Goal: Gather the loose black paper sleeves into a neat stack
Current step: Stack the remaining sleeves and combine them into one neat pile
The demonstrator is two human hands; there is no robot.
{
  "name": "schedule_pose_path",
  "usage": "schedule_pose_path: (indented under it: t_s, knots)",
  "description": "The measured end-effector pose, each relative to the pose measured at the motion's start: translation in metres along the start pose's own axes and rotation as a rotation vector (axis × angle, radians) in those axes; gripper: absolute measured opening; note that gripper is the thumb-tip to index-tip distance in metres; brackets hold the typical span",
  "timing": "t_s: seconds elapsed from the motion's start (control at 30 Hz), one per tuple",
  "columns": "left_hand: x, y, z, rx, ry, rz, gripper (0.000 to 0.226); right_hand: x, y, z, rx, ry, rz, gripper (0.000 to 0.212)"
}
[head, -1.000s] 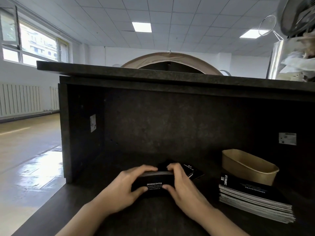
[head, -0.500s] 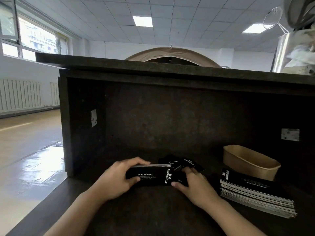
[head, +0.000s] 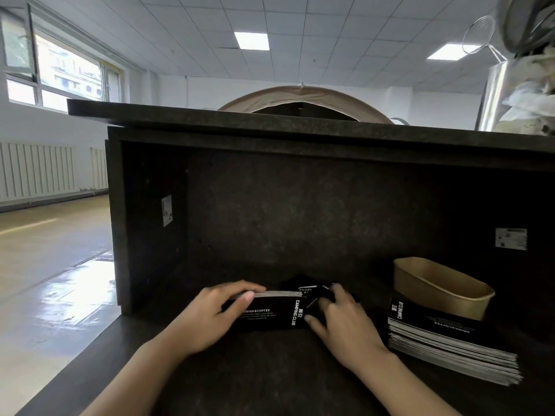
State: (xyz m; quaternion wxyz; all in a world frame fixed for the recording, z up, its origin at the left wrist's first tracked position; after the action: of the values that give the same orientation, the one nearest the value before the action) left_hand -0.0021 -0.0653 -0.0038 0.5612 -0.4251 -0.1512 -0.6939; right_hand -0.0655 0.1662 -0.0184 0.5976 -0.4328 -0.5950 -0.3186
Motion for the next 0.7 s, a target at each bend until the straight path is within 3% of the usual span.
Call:
schedule_pose_path:
  t_s: [0.07,0.17,0.5,0.6,0.7]
  knots:
    - [0.000,0.000,0.000,0.007,0.010,-0.005,0.034,-0.006,-0.001,0.001,0.026,-0.122,-0.065,0.058]
    - [0.001,-0.001,-0.002,0.007,0.018,-0.010,0.033,-0.003,-0.004,0.001,0.043,-0.221,-0.102,0.053]
    - [0.003,-0.003,-0.015,0.014,-0.156,0.026,0.035,0.010,0.000,-0.020,0.125,0.321,-0.064,0.032]
    - [0.003,-0.001,-0.019,0.041,-0.176,0.055,0.034,0.008,0.000,-0.018,0.142,0.383,-0.051,0.028]
    - [0.003,-0.001,-0.017,0.033,-0.161,0.072,0.032,0.011,0.002,-0.010,0.038,0.334,0.001,0.028]
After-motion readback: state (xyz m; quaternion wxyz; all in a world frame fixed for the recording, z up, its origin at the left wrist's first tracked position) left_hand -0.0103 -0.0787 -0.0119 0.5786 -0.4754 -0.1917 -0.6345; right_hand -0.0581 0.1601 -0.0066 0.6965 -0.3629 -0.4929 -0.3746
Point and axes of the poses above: each hand's wrist, its own y-axis away from the middle knuckle, its own x-axis out of the back of the hand, z = x × y, the point moved 2 cm from there along -y, towards the middle knuckle, and after that the axes turned 14 degrees about -z, right-handed, at the moved point
